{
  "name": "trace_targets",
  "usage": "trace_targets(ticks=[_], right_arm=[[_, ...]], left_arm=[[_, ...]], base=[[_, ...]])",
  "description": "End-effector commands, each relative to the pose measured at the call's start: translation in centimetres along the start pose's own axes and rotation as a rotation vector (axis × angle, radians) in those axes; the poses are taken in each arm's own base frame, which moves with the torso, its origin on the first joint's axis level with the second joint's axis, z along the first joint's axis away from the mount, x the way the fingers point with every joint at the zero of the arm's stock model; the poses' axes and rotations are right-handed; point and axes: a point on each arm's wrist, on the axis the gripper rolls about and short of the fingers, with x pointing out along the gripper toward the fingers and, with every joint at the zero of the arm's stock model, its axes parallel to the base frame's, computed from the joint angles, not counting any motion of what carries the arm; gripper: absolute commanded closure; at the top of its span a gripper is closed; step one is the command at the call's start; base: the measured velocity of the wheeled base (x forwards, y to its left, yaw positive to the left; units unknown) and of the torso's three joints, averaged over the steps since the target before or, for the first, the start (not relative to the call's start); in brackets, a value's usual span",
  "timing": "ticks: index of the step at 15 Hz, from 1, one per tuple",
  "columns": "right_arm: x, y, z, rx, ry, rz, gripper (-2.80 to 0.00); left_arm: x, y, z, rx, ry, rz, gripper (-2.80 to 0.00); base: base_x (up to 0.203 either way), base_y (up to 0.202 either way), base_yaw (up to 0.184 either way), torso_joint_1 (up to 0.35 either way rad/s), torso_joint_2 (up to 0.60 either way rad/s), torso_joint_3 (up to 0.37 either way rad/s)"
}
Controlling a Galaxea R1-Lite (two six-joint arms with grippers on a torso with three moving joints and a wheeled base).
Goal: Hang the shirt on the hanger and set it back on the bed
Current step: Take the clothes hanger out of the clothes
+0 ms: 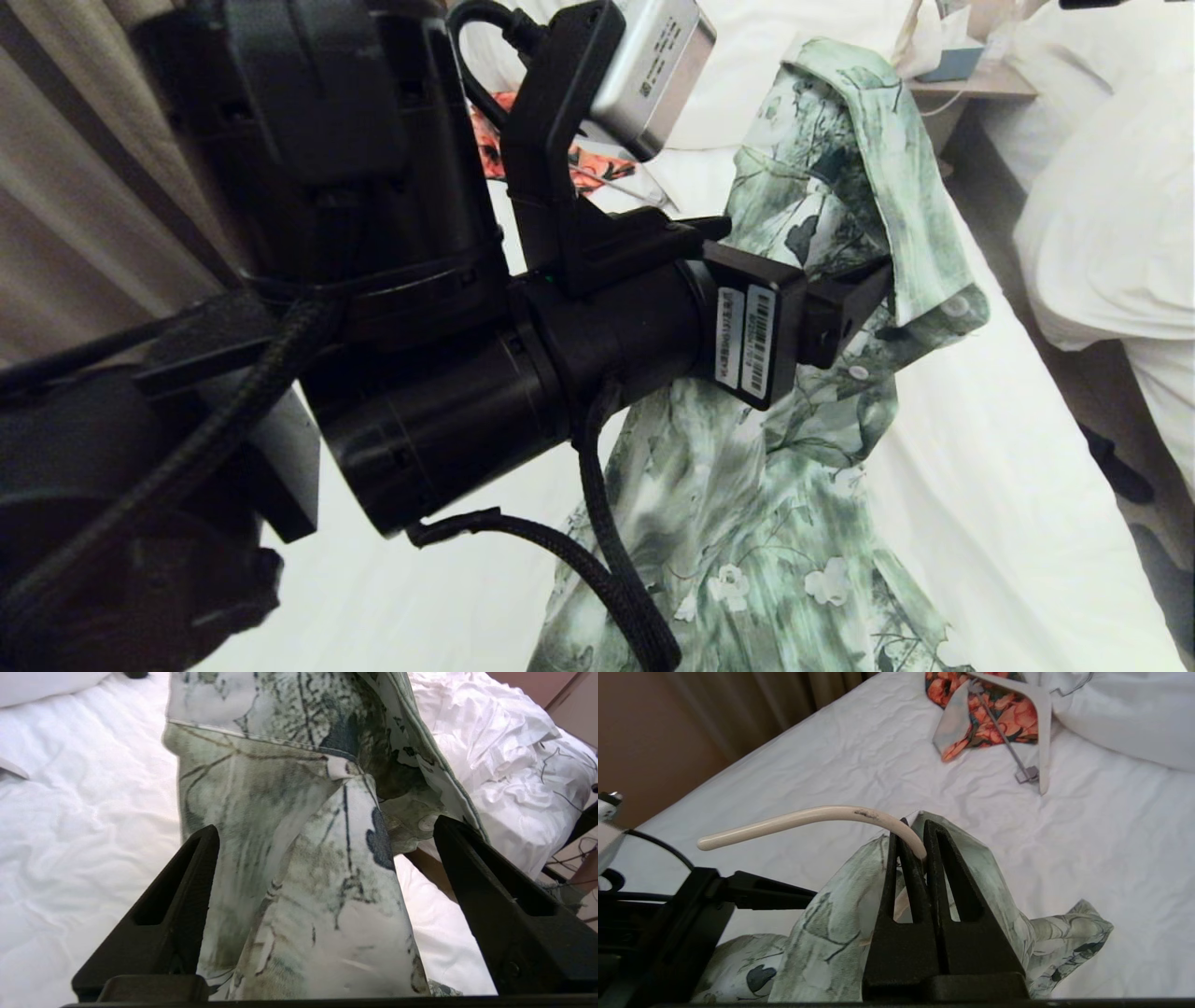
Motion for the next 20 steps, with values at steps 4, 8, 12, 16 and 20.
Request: trace_targets(ticks=[4,8,12,16,20], right_arm=[[0.1,-0.1,0.2,-0.003,-0.016,-0.036,0.00],[0.1,-0.1,0.3,-0.012,-0.028,-0.045,0.00],[0.0,-0.1,0.3,-0.012,-0.027,-0.045,0.00],[0.0,-0.1,-0.1,-0.013,-0.012,-0.042,0.00],[-0.6,-0.1,0.2,-0.014,-0.024,-0.046,0.00]], left_arm=[[-1.7,0.3,0.7,-0.003,-0.020,0.004,-2.80],[-2.8,0.5,1.4,-0.006,-0.039,0.008,0.00],[-4.9,2.2,2.7,0.009,-0.084,0.060,0.00],[-7.4,3.4,4.3,0.011,-0.140,0.109,0.00],[-9.9,4.4,3.2,0.019,-0.114,0.164,0.00]], base=[[0.000,0.000,0.000,0.000,0.00,0.000],[0.000,0.000,0.000,0.000,0.00,0.000],[0.000,0.000,0.000,0.000,0.00,0.000],[0.000,0.000,0.000,0.000,0.00,0.000],[0.000,0.000,0.000,0.000,0.00,0.000]])
